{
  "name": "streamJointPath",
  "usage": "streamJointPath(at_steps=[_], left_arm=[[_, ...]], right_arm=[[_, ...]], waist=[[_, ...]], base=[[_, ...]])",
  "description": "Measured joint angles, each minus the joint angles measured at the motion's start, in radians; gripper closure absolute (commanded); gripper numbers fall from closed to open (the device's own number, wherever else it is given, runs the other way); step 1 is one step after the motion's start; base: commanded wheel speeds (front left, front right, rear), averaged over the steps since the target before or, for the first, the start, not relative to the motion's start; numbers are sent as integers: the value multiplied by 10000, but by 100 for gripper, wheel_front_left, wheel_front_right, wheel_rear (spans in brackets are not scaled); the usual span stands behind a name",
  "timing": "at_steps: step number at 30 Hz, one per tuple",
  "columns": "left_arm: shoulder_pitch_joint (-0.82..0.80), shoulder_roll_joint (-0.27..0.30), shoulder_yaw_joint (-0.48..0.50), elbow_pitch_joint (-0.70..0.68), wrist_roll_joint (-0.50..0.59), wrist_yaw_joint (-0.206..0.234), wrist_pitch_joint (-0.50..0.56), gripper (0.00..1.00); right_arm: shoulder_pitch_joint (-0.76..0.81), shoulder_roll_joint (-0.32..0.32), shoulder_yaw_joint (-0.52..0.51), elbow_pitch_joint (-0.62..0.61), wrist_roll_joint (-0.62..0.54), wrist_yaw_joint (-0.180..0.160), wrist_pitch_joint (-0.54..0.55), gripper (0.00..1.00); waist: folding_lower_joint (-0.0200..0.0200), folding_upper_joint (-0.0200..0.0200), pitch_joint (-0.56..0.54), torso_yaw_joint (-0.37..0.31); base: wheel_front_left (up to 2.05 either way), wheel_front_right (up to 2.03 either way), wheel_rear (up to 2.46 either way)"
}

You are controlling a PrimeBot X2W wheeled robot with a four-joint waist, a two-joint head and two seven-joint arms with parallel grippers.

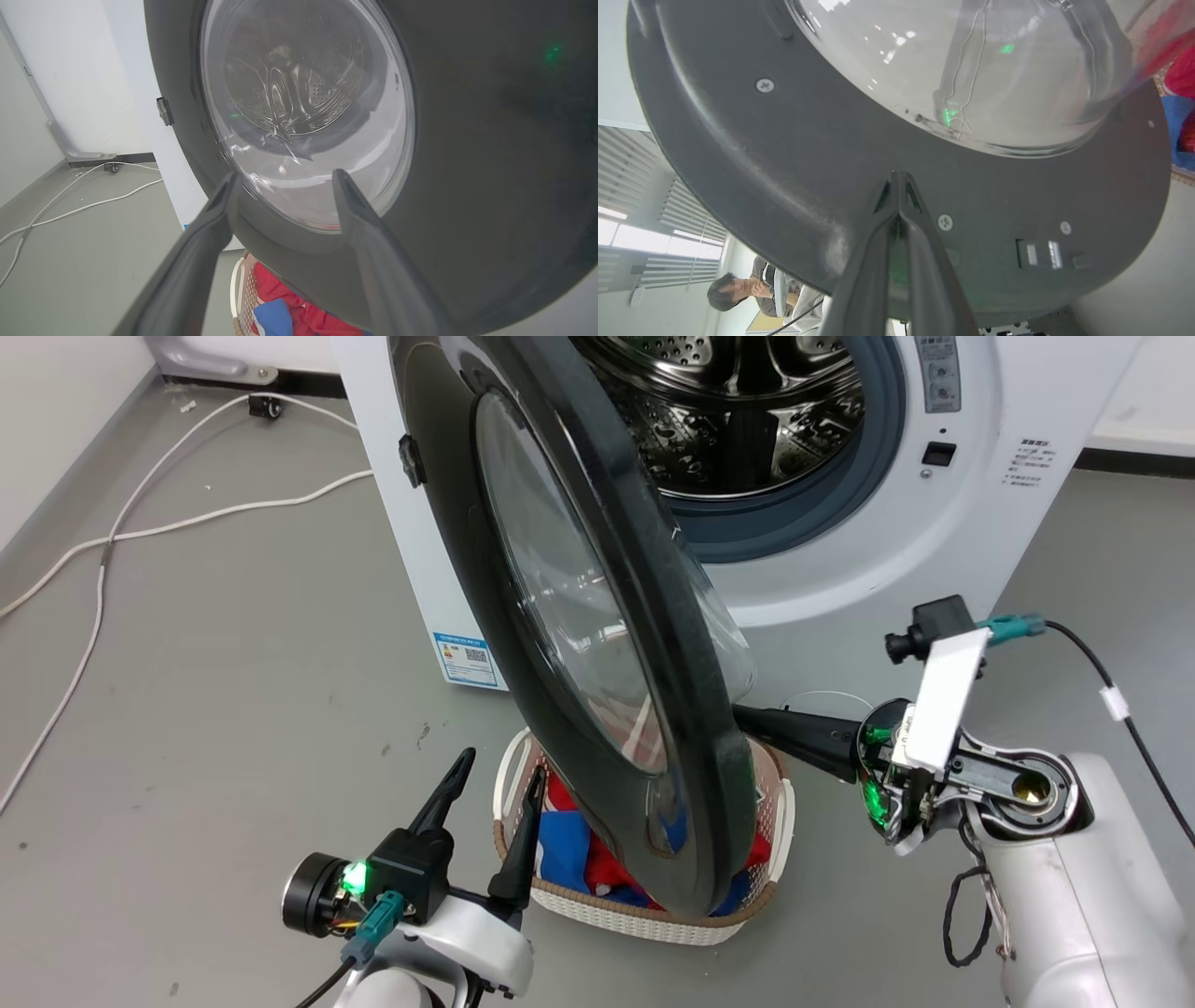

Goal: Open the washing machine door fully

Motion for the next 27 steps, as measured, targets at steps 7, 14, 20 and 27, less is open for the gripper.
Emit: streamJointPath(at_steps=[7,14,20,27], left_arm=[[10,46,27,29,-17,6,0,0],[74,163,128,102,-88,31,0,0],[367,322,251,119,-140,90,0,0],[705,564,556,77,-276,286,0,0]], right_arm=[[832,-71,-725,-1360,-832,0,-2088,100],[2425,-548,-1292,-3152,-2690,2,-5179,100],[4157,-1361,-1179,-4391,-6203,2,-8178,100],[5664,-1221,-1258,-5551,-9963,2,-9833,100]], waist=[[0,0,-110,-244],[1,0,-282,-641],[1,1,-580,-941],[0,0,-837,-1247]], base=[[0,0,0],[0,0,0],[0,0,0],[0,0,0]])
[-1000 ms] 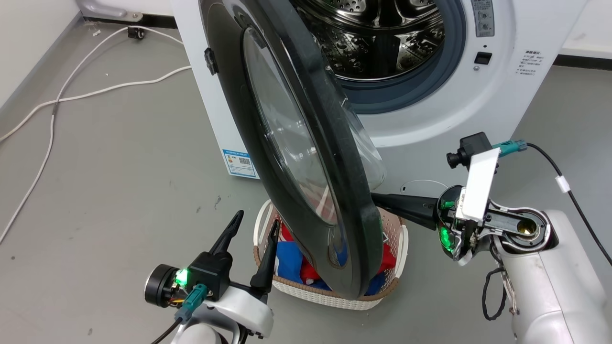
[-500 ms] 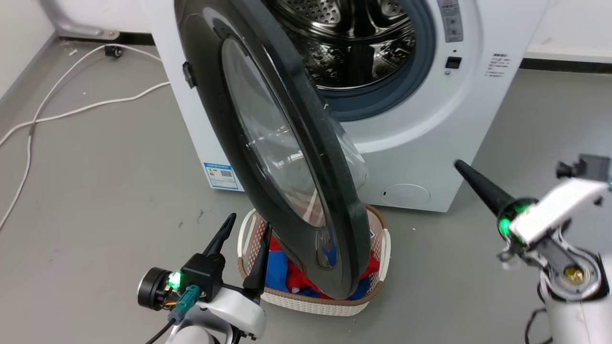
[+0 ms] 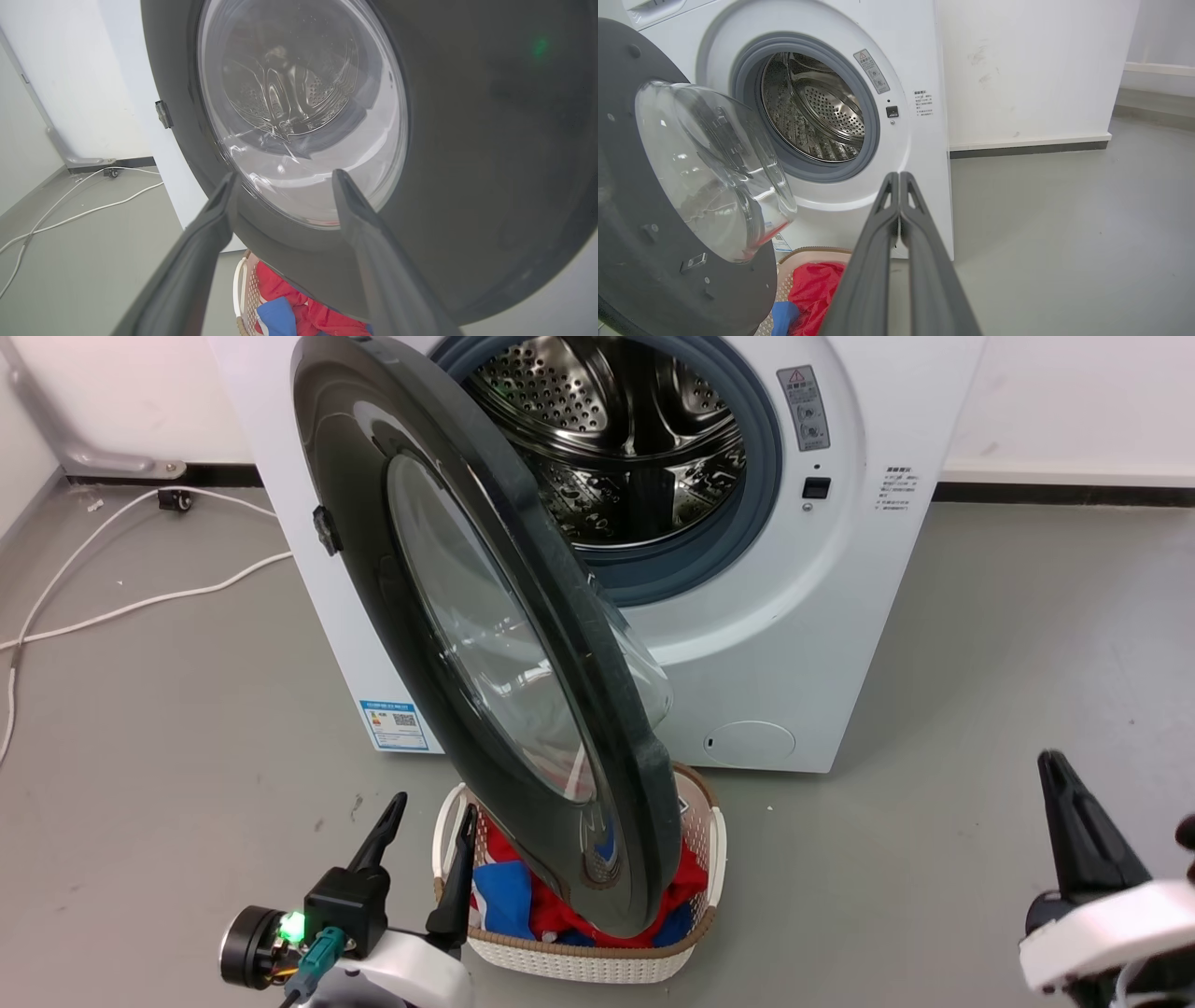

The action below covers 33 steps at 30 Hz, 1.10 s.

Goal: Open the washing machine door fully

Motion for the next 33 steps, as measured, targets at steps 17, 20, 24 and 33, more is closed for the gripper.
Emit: streamJointPath(at_steps=[17,20,24,33], left_arm=[[640,403,150,-38,-132,190,46,0],[839,491,217,-48,-192,267,61,0],[1041,541,265,-88,-291,301,115,0],[1115,631,276,-272,-451,353,284,0]], right_arm=[[2428,1097,-148,-1352,-2604,2,-431,0],[2512,1139,-144,-1352,-2732,2,-443,0],[2770,1185,-109,-1348,-2786,2,-537,0],[2920,1221,104,-1371,-2525,2,-612,0]], waist=[[1,0,-453,8],[0,0,-564,-15],[0,0,-725,-35],[0,0,-846,-95]], base=[[0,0,0],[0,0,0],[0,0,0],[0,0,0]])
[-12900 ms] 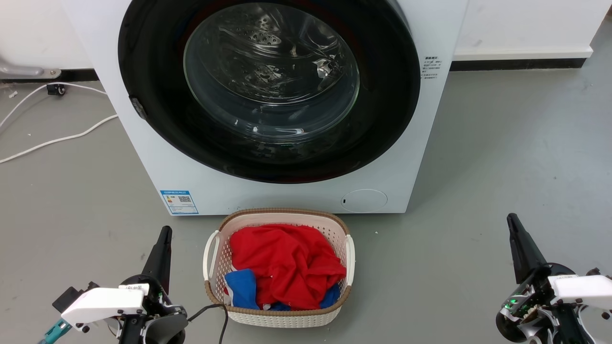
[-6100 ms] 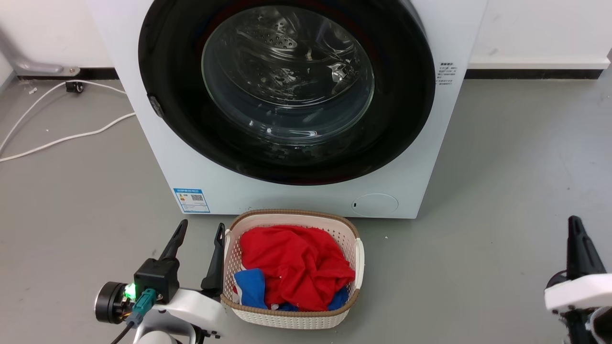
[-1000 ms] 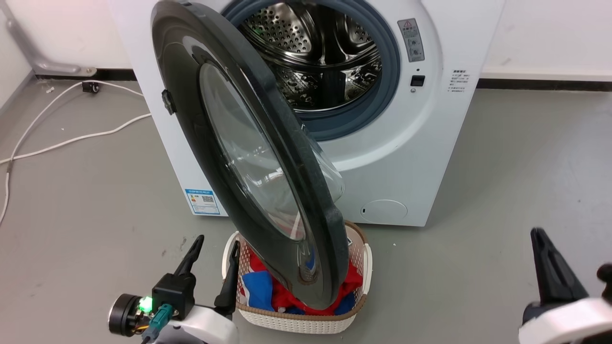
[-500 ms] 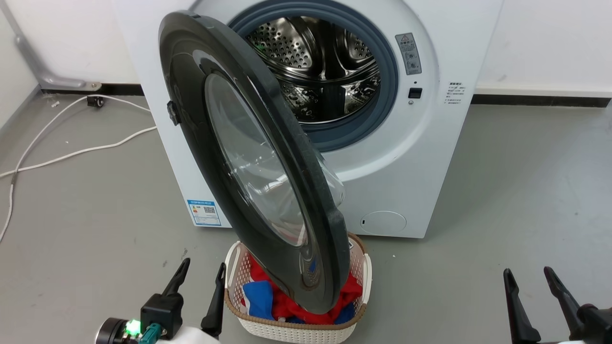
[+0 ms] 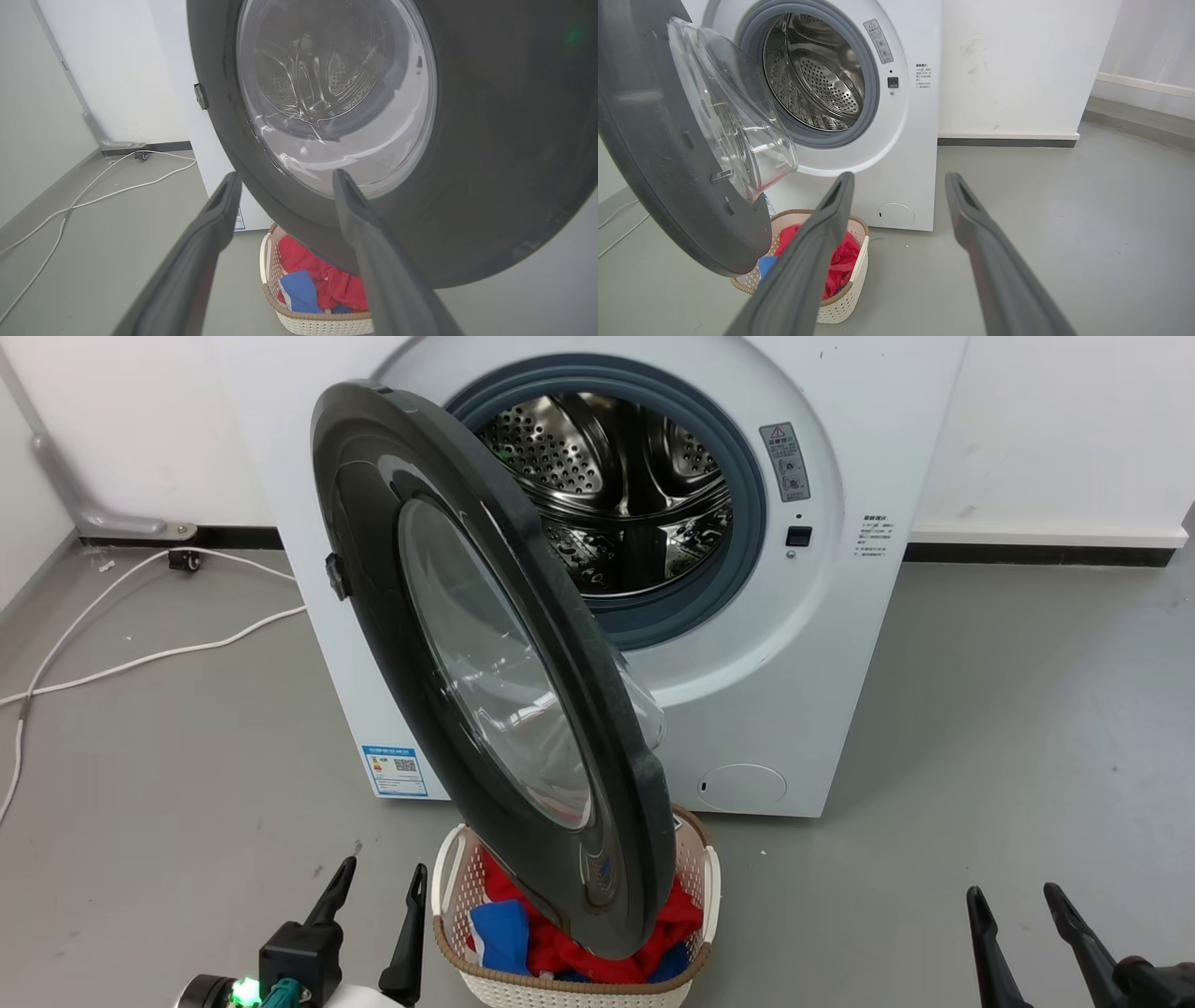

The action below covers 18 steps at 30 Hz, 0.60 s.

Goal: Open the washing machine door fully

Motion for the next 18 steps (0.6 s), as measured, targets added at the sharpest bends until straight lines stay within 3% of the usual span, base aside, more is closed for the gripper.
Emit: streamJointPath(at_steps=[8,9,10,11,12,13,18], left_arm=[[-9,36,-58,-88,-105,12,169,0],[-12,38,-50,-79,-151,12,211,33],[-16,40,-54,-79,-159,31,226,54],[-32,42,-63,-79,-159,38,249,66],[-53,42,-67,-79,-173,40,274,94],[-73,44,-75,-84,-173,40,284,100],[-199,19,-79,-111,-359,38,410,100]], right_arm=[[7,2,81,-8,88,-2,-10,0],[6,2,82,-8,84,0,-6,0],[5,2,82,-8,71,0,-6,0],[3,2,82,-6,63,0,13,0],[3,2,82,-4,31,-2,25,0],[-3,2,81,-2,12,-2,46,0],[-35,4,94,2,12,-2,79,0]], waist=[[0,0,30,-92],[0,0,31,-102],[0,0,35,-111],[0,0,38,-116],[0,0,41,-115],[0,0,45,-112],[1,0,80,-113]], base=[[0,0,0],[0,0,0],[0,0,0],[0,0,0],[0,0,0],[0,0,0],[0,0,0]])
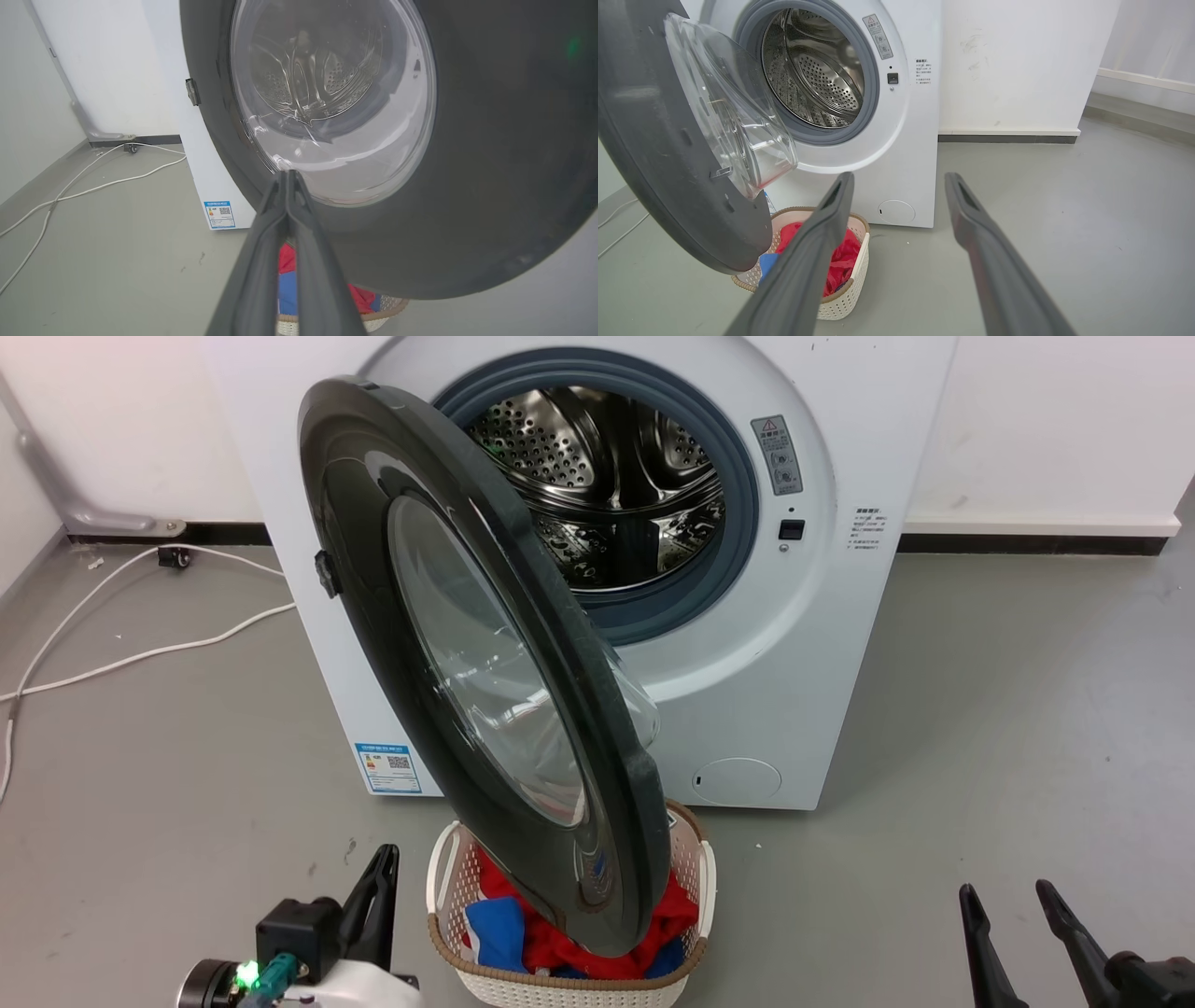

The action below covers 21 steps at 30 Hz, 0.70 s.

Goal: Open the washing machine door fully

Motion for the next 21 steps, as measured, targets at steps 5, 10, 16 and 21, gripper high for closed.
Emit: streamJointPath(at_steps=[5,10,16,21], left_arm=[[-453,-213,176,-263,-324,163,119,100],[-1423,-508,336,-961,-374,537,10,100],[-2918,-809,217,-2224,-309,857,-196,100],[-3937,-1103,-462,-3252,-259,938,-171,100]], right_arm=[[-89,0,56,12,15,2,-15,0],[-278,2,92,29,92,2,-48,0],[-372,2,54,115,111,2,-79,0],[-404,4,54,178,107,2,-104,0]], waist=[[0,0,85,-51],[0,0,216,-79],[0,0,300,-58],[0,0,337,-72]], base=[[0,0,0],[0,0,0],[0,0,0],[0,0,0]])
